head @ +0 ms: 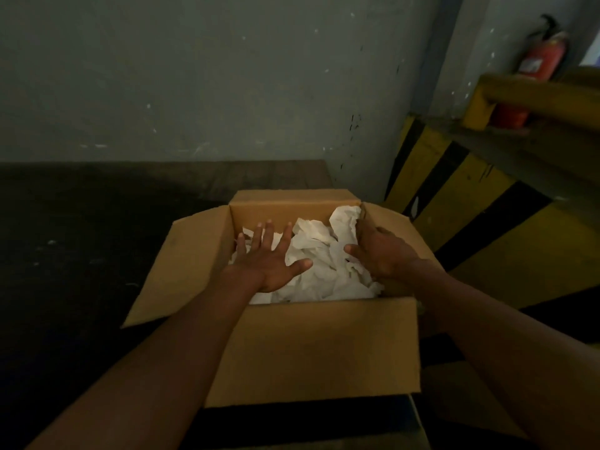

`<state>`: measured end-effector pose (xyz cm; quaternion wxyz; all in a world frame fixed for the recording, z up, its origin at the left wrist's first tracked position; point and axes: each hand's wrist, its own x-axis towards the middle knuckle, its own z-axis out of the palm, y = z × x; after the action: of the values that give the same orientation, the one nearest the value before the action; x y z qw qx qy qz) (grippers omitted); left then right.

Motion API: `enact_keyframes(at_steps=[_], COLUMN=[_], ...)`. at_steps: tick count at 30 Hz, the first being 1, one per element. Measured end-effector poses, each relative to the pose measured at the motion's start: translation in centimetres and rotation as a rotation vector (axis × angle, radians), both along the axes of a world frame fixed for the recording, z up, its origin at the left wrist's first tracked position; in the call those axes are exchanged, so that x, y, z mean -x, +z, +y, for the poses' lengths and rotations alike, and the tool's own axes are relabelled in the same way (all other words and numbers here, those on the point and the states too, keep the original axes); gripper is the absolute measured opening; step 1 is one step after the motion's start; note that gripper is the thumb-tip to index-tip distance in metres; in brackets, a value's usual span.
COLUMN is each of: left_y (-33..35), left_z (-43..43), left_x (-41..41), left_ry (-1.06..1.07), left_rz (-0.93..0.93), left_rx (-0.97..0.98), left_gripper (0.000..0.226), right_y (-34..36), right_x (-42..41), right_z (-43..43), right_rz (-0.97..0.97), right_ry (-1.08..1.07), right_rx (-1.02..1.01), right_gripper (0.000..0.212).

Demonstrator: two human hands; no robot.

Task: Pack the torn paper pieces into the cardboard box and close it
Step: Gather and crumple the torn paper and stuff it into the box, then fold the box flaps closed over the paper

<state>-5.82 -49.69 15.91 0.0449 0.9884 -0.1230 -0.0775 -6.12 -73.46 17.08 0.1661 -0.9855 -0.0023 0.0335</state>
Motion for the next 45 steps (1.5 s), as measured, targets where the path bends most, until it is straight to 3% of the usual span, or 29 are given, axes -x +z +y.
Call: enact_keyframes(at_steps=[6, 14, 20, 25, 28, 33, 37, 41, 45], left_y=[-0.6, -2.3, -2.7, -2.6, -2.1, -2.1, -2.0, -2.3, -1.7], left_z=[-4.3, -7.7, -9.6, -9.3, -9.4, -9.4, -9.2, -8.6, -7.4], left_x=[4.2, 9.8, 11.0, 11.1, 10.9, 10.7, 10.7, 10.5, 10.4], left_ry=[0.026, 0.008, 0.025, 0.003, 0.006, -0.002, -0.02, -0.035, 0.018], left_rz=[-0.044, -0.124, -0.169, -0.167, -0.117, -0.104, -0.1, -0.144, -0.142], left_rx=[0.05, 0.008, 0.008, -0.003, -0.005, 0.019, 0.039, 0.079, 0.321], left_gripper=[0.082, 0.066, 0.061, 0.059, 0.059, 0.059, 0.059, 0.063, 0.08], right_y=[0.3, -0.9, -1.6, -1.8, -1.3, -1.2, -0.9, -0.7, -1.3], right_x=[2.9, 6.9, 9.5, 10.5, 10.8, 11.3, 12.5, 12.9, 11.9], right_z=[-3.1, -4.4, -4.0, -3.3, -2.4, -1.6, -1.1, -0.2, 0.3], right_rz=[-0.137, -0.198, -0.193, -0.111, -0.167, -0.442, -0.444, -0.357, -0.191], right_ry=[-0.178, -0.274, -0.475, -0.674, -0.722, -0.591, -0.436, -0.218, -0.024], right_rx=[0.067, 0.089, 0.027, -0.2, -0.312, -0.423, -0.485, -0.352, -0.119], right_gripper=[0.043, 0.025, 0.033, 0.051, 0.042, 0.036, 0.012, 0.025, 0.046])
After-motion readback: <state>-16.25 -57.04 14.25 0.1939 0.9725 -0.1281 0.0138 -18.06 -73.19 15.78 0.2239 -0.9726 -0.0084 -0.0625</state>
